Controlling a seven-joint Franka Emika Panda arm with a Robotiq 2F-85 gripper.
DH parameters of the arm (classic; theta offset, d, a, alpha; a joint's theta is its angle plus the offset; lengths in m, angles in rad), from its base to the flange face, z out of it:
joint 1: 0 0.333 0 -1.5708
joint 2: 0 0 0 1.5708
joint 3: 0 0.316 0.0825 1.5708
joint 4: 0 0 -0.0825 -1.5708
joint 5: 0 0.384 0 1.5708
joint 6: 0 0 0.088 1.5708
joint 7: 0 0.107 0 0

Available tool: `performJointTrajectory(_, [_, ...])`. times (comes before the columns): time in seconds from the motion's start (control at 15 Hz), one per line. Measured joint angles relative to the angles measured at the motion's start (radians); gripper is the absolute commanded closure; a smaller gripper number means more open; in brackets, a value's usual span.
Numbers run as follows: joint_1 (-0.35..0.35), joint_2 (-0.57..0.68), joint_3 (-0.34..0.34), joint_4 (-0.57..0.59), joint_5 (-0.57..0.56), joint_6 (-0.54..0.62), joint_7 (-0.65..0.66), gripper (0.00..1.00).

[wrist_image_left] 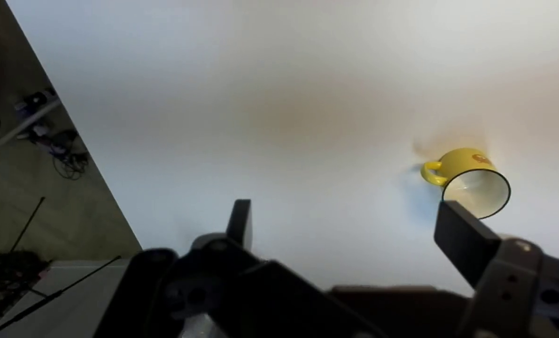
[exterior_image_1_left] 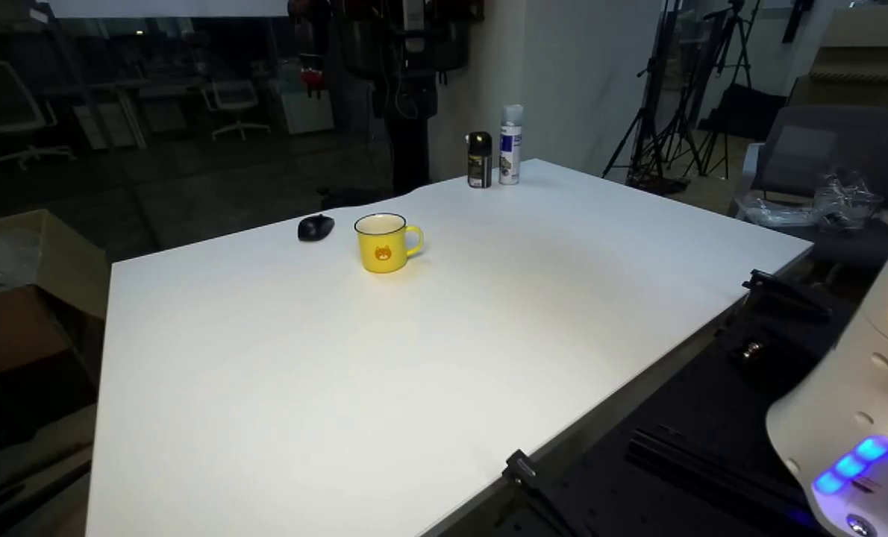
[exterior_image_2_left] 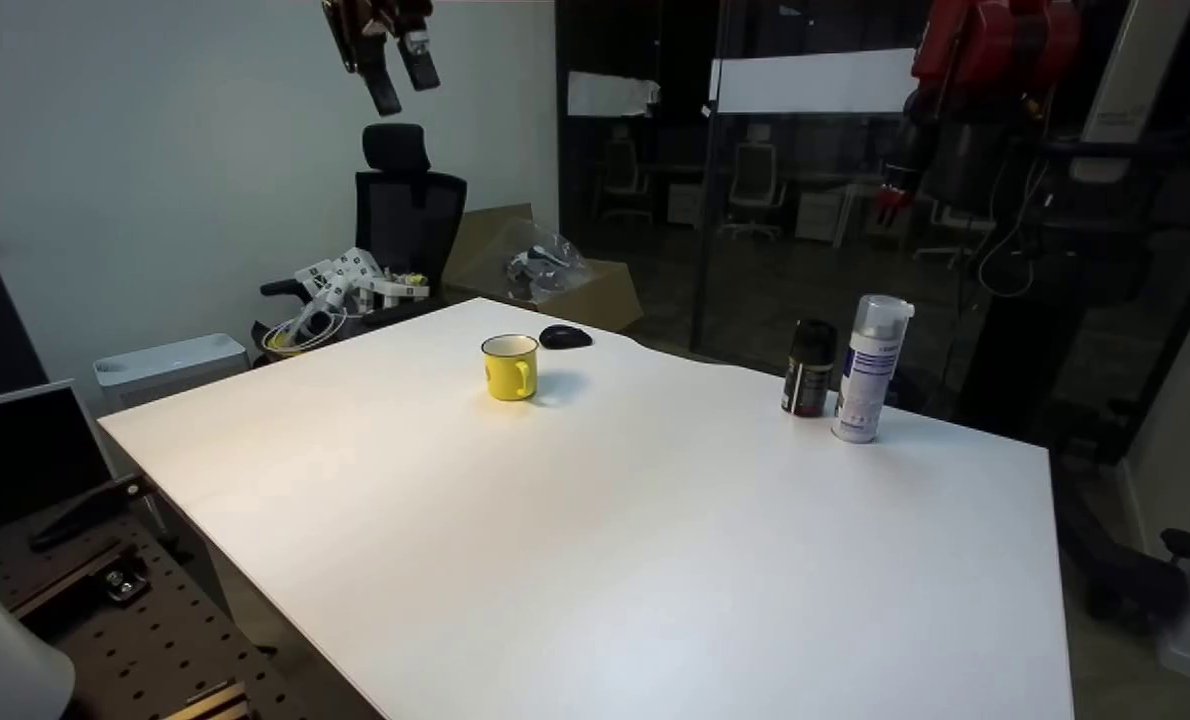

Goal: Move the mug forward.

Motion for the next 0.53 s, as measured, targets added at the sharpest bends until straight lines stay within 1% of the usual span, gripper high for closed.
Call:
performJointTrajectory(0.2, [0.063,0.076,-0.048,0.001,0.079,0.072,-0.126,0.0])
performJointTrajectory(0.4, [0.115,0.163,-0.08,0.002,0.098,0.183,-0.272,0.0])
performJointTrajectory(0.53, [0.133,0.209,-0.092,0.01,0.101,0.217,-0.321,0.0])
